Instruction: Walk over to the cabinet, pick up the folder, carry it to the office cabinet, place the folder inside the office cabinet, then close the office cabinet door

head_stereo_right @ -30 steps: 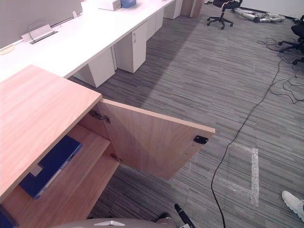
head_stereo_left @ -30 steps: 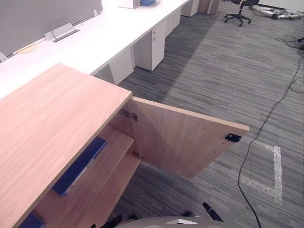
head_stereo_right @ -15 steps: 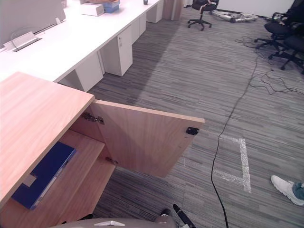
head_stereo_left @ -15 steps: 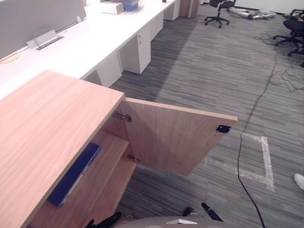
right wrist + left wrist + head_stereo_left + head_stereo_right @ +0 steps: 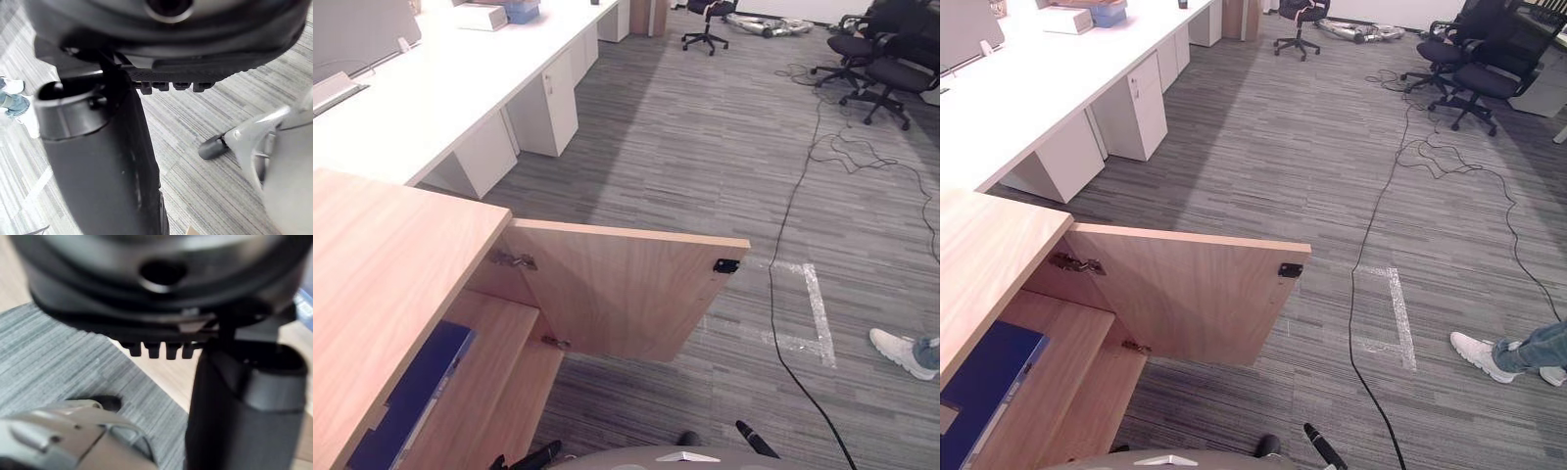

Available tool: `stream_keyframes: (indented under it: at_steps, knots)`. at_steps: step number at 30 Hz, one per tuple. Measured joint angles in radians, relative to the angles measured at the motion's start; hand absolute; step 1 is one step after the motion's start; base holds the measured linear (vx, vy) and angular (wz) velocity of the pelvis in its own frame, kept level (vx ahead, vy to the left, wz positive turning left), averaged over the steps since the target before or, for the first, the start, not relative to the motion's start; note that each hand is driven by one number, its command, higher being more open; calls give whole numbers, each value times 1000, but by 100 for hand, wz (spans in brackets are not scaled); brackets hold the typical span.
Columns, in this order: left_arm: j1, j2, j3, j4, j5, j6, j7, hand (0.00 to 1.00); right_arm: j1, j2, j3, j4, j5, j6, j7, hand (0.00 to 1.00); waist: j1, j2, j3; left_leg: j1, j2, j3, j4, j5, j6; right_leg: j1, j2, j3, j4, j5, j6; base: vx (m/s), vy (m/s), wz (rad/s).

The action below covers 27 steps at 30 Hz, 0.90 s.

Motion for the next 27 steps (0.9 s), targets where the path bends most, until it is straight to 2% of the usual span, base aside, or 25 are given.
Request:
stream_keyframes:
  at_steps: [5,8,11,13,17,18,19,22,24,25,27]
  knots:
    - [4,15,-54,-1,0,0,-1,100,-33,-64,67,-56,-48,4,-16,100,1,1,-1,-1,-13,-2,-2,-1,3,-1,-16,4,-1,7,10,-67,105,1]
    - [8,28,-93,-1,0,0,-9,100,-107,-148,181,-87,-124,8,-16,100,3,5,-3,-3,-22,-1,-1,-3,6,-8,-23,17,-7,8,10,-84,85,-8]
    - [6,37,-118,-1,1,-1,-23,100,-207,-218,348,-132,-178,7,-14,100,9,12,-2,-6,-22,3,4,-3,6,-18,-21,26,-7,11,6,-54,35,-8]
    - [3,38,-146,0,1,-1,-25,100,-277,-253,487,-171,-240,6,-10,100,26,24,-9,-7,-21,2,5,-3,6,-19,-15,27,-7,14,10,-16,12,-1]
    - [-3,35,-182,-14,0,-1,-32,100,-388,-275,692,-209,-304,-9,25,100,44,39,-8,-10,-19,-10,5,-3,6,-19,-12,23,-5,15,9,-17,46,2]
    - [-5,36,-182,-14,0,-1,-34,100,-394,-282,714,-208,-329,-9,28,100,49,38,-7,-10,-19,-16,5,-3,6,-18,-12,23,-2,15,9,-24,133,7]
    - [-8,37,-182,-15,0,-1,-40,100,-398,-309,799,-207,-343,-9,53,100,52,33,-4,-13,-21,-32,9,-9,8,-16,-14,21,-2,19,10,-24,134,3]
    - [-10,41,-202,-21,1,-1,-41,100,-398,-317,871,-202,-371,-8,80,100,50,36,-3,-17,-21,-45,23,-19,17,-15,-16,26,-2,27,9,-62,124,-5]
    - [-9,43,-217,-30,1,-2,-43,100,-410,-315,975,-202,-389,-8,107,100,51,37,-1,-18,-22,-54,23,-20,17,-13,-18,24,-2,31,9,-57,62,6]
    - [-9,44,-221,-32,1,-2,-46,100,-429,-309,1039,-202,-454,-6,138,100,53,39,2,-18,-22,-56,24,-20,18,-11,-19,24,-2,31,9,-58,43,5]
    - [-4,43,-221,-41,1,-1,-50,100,-445,-325,1064,-200,-520,-1,146,100,53,39,11,-21,-21,-60,33,-22,18,-11,-20,24,-3,32,9,-84,50,2]
